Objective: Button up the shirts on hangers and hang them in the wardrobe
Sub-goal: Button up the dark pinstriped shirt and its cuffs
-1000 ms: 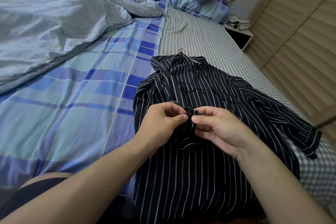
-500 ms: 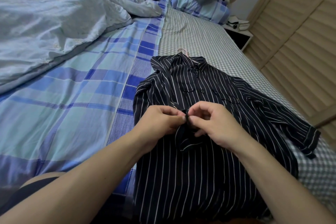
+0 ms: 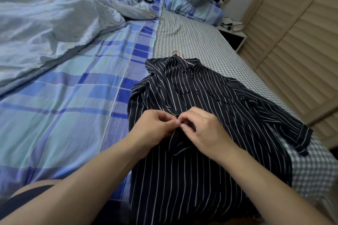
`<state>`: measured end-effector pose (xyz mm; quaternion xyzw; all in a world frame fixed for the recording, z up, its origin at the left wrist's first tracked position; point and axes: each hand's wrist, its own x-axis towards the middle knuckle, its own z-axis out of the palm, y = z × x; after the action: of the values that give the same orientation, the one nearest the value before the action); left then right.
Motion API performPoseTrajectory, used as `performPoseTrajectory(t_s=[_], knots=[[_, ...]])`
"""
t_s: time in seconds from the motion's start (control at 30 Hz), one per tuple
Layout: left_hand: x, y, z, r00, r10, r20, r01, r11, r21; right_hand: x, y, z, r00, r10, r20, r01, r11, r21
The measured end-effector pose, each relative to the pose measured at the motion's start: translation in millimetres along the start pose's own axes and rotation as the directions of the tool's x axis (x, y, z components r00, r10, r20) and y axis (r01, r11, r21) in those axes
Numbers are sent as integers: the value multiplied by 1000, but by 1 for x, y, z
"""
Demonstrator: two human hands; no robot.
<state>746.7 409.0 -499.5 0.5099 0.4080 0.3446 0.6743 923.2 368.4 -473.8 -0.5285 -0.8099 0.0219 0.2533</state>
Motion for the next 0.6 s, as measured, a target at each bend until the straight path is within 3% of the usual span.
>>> performPoseTrajectory(t_s=[0.1,0.2,0.33,0.4,0.47,0.53,0.6], knots=[[3,-3,-1,997,-70,-29,66,990,-123,1,-4,4,998,-50,-23,49,998,-38],[6,3,-8,987,-144,72,157,965,-211,2,-3,4,992,-126,-16,124,988,-89],[7,8,-14,979,-146,143,166,976,-144,-1,5,5,990,-119,-76,115,992,-55],[6,8,-11,988,-99,116,105,993,-46,-5,7,7,990,-64,-122,65,998,4],[5,5,-7,999,20,38,-27,981,191,-9,6,12,987,-4,-160,5,1000,3],[2,2,-5,975,222,25,-200,822,534,-14,5,18,975,71,-209,-72,997,-1],[-4,-8,0,943,294,158,-315,623,716,-19,5,19,956,168,-240,-159,986,57]])
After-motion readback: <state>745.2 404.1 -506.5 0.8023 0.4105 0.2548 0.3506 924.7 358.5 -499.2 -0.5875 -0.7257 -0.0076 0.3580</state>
